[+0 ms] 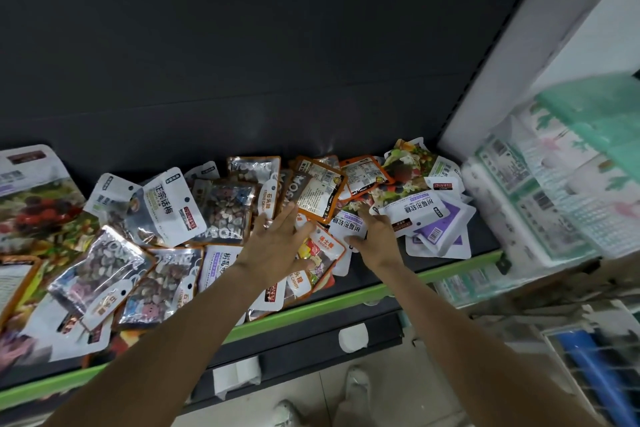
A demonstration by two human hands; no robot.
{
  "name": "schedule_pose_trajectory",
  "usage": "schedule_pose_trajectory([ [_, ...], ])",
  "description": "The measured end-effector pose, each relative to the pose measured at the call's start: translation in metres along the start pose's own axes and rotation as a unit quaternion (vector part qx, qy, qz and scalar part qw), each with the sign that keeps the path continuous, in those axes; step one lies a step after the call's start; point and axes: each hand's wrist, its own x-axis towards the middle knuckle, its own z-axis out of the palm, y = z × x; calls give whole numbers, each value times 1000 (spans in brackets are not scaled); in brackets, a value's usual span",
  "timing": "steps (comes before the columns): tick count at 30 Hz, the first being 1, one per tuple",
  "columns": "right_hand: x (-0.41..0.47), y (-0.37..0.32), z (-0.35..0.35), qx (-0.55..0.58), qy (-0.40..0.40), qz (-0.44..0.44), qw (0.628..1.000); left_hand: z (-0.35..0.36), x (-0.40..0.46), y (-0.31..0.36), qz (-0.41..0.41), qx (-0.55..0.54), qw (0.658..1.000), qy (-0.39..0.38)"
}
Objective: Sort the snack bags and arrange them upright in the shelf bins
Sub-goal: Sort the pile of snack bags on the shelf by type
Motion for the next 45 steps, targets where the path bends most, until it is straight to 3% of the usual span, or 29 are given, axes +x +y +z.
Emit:
schedule_pose_trajectory([
  [6,7,-11,-4,57,11,42,997,-6,5,3,-18,-52,998,10],
  [13,9,-23,-28,-40,35,-51,997,-2,23,11,-62,-56,996,-13],
  [19,12,10,-65,-126,42,-122,984,-20,36,19,-88,-60,994,-36],
  [24,13,52,-82,-144,7,-18,989,-20,37,27,-133,-108,984,44],
  [28,11,41,-72,-283,64,-43,956,-23,53,35,-117,-80,985,98],
  [30,12,29,-63,-322,31,-82,943,-22,63,36,-96,-65,991,69],
  [33,17,27,-57,-400,-28,-62,914,-17,70,30,-83,6,996,24],
  [38,22,39,-65,-453,-61,-38,889,-15,63,7,-100,51,990,83],
  [42,29,26,-62,-390,-33,-68,918,-18,55,-11,-91,56,975,195],
  [45,41,6,-51,-163,-24,-74,984,-17,51,-17,-66,54,970,228],
])
